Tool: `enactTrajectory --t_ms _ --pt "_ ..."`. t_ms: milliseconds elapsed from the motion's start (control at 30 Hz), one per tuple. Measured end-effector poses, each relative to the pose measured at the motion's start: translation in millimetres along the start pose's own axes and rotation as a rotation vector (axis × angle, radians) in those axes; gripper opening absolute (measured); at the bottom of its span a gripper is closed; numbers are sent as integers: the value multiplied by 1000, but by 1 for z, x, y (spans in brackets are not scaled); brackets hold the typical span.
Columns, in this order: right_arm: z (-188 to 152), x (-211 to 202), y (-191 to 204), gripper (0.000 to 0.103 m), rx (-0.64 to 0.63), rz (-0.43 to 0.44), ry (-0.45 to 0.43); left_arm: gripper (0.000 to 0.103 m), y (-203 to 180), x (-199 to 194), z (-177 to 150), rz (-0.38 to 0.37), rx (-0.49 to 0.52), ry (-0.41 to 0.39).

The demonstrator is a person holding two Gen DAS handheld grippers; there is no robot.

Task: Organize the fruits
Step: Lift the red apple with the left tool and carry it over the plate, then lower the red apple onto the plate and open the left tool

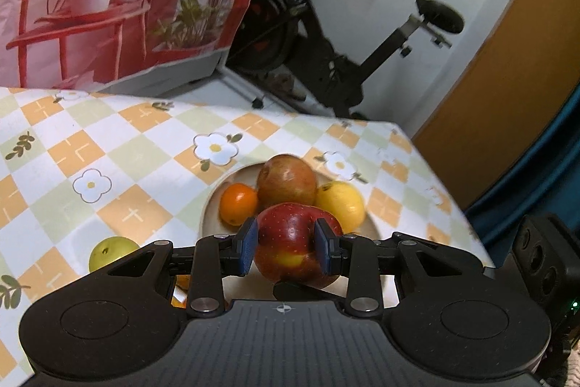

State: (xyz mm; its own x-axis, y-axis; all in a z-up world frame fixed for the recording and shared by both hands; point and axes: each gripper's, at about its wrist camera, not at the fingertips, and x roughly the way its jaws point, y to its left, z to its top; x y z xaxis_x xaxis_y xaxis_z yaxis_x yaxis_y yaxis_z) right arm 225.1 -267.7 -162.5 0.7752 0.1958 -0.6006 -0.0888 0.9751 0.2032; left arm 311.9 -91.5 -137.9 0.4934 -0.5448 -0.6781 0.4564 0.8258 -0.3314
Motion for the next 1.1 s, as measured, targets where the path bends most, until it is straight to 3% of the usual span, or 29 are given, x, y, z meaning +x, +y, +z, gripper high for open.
enactTrajectory --t_ms 333,1100 --pt "-9 36 -8 55 9 4 78 36 17 20 0 46 -29 60" --pt "-7 49 -1 57 -15 -35 64 36 23 21 5 116 -13 23"
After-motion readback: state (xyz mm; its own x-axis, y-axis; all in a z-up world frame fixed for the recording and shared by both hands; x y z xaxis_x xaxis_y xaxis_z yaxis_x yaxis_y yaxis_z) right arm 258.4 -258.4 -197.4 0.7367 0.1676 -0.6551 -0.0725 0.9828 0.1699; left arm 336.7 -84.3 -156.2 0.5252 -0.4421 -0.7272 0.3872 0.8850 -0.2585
